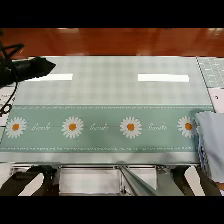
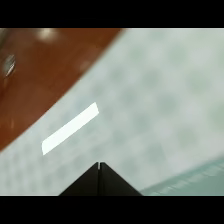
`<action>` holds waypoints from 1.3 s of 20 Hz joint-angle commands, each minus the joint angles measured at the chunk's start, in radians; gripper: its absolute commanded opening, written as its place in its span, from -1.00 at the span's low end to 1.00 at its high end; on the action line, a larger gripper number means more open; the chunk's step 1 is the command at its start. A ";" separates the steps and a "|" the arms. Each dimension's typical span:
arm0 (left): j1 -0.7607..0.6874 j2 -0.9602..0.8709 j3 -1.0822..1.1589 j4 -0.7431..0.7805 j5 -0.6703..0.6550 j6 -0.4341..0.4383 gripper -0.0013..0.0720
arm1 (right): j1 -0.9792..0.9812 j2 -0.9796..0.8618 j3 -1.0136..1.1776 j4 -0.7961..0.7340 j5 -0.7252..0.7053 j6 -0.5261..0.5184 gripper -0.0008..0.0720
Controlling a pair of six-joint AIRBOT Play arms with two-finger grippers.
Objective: Fold the shirts.
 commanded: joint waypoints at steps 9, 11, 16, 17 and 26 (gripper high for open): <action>-0.278 -0.268 0.075 0.428 -0.280 -0.258 -0.91 | 0.990 -0.546 0.072 -0.806 0.019 0.306 -0.92; -0.273 -0.294 0.074 0.426 -0.319 -0.273 -0.91 | 0.981 -0.567 0.072 -0.818 0.027 0.306 -0.92; -0.273 -0.299 0.074 0.426 -0.321 -0.273 -0.91 | 0.981 -0.566 0.072 -0.848 0.038 0.306 -0.92; -0.273 -0.300 0.074 0.426 -0.321 -0.273 -0.91 | 0.981 -0.566 0.072 -0.848 0.038 0.306 -0.92; -0.273 -0.300 0.074 0.426 -0.321 -0.273 -0.91 | 0.981 -0.567 0.072 -0.848 0.038 0.306 -0.92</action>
